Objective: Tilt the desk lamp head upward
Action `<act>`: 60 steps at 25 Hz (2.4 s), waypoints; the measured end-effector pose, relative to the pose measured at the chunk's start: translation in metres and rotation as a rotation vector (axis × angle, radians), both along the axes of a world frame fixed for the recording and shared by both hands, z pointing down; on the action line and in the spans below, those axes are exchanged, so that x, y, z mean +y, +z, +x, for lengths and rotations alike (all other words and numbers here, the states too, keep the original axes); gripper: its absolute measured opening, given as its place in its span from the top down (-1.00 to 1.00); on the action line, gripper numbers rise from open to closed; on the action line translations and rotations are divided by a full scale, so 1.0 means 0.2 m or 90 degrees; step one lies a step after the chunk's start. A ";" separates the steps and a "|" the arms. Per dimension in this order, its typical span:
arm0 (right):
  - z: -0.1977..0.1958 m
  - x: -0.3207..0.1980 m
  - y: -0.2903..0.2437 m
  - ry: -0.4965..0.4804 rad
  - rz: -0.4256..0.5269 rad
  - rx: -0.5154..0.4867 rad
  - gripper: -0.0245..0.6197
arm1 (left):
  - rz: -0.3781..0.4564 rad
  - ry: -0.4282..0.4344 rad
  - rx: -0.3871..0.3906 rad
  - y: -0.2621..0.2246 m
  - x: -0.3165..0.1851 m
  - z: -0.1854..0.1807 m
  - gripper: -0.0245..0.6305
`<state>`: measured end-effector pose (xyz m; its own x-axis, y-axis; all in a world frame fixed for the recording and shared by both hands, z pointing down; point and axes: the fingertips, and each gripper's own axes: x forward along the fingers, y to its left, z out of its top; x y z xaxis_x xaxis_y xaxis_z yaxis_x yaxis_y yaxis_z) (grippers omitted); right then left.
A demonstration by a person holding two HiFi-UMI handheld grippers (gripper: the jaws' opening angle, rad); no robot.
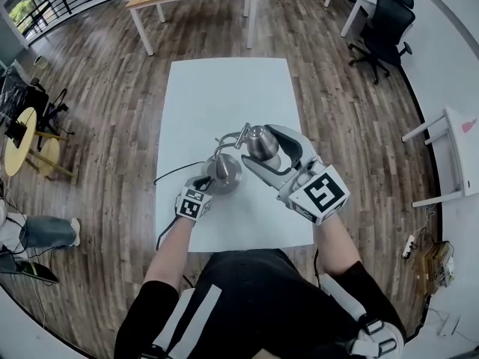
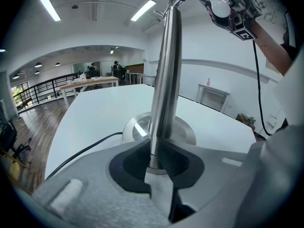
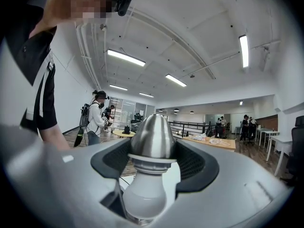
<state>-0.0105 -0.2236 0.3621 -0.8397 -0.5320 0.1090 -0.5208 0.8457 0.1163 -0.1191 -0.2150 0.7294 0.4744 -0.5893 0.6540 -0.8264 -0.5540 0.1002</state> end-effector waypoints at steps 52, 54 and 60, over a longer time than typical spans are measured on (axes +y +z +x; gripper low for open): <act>-0.35 -0.12 -0.13 -0.073 0.030 -0.018 -0.01 | -0.003 0.022 0.002 0.01 -0.01 0.01 0.75; -0.38 -0.11 -0.14 -0.081 0.028 -0.021 -0.01 | -0.001 0.024 0.004 0.01 -0.01 0.00 0.75; -0.40 -0.12 -0.14 -0.083 0.027 -0.006 -0.01 | 0.001 0.029 0.005 0.01 -0.01 0.00 0.75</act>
<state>-0.0908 -0.2470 0.3333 -0.9028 -0.4227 0.0798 -0.4084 0.9005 0.1493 -0.1193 -0.2163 0.7320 0.5060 -0.5682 0.6489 -0.7996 -0.5911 0.1060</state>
